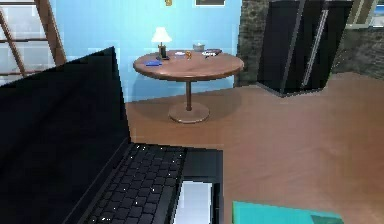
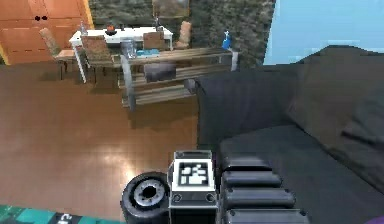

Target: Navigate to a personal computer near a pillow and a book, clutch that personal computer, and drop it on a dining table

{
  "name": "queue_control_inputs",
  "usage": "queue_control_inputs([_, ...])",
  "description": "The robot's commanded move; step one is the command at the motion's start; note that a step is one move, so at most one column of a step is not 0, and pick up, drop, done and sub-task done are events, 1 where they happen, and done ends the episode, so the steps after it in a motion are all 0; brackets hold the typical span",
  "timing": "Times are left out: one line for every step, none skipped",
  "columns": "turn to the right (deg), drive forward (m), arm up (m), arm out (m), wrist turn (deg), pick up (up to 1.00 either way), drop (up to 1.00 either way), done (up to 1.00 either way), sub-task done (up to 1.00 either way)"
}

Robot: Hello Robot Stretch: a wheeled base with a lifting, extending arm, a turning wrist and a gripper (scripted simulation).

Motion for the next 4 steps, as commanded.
queue_control_inputs([-18.0,0.0,0.0,0.0,0.0,0.0,0.0,0.0,0.0])
queue_control_inputs([0.0,1.0,0.0,0.0,0.0,0.0,0.0,0.0,0.0])
queue_control_inputs([0.0,0.45,0.0,0.0,0.0,0.0,0.0,0.0,0.0])
queue_control_inputs([45.0,0.0,0.0,0.0,0.0,0.0,0.0,0.0,0.0])
